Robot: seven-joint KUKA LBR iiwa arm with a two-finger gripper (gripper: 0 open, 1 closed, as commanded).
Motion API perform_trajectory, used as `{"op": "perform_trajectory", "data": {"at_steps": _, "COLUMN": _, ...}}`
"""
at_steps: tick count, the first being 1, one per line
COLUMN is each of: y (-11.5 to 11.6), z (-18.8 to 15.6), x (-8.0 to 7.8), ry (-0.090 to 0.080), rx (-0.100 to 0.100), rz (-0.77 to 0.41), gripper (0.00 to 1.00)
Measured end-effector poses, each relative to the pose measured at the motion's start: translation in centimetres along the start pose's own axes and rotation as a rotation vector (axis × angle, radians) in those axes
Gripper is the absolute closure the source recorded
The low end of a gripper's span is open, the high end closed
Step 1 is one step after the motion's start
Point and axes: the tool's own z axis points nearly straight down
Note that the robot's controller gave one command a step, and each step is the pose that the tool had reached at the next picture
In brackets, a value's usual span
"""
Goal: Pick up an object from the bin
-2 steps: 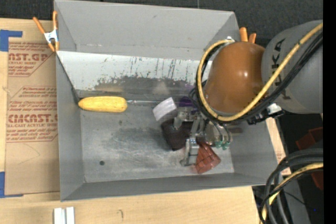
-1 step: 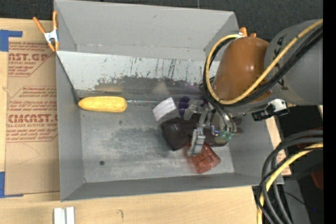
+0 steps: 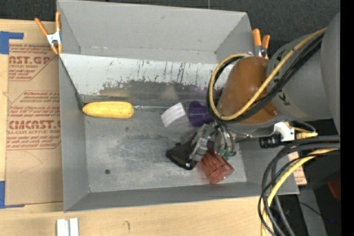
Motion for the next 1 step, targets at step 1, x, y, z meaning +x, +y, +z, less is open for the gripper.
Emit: {"op": "perform_trajectory", "data": {"at_steps": 1, "y": 0.0, "z": 0.0, "x": 0.0, "ry": 0.0, "rx": 0.0, "rz": 0.0, "gripper": 1.0}}
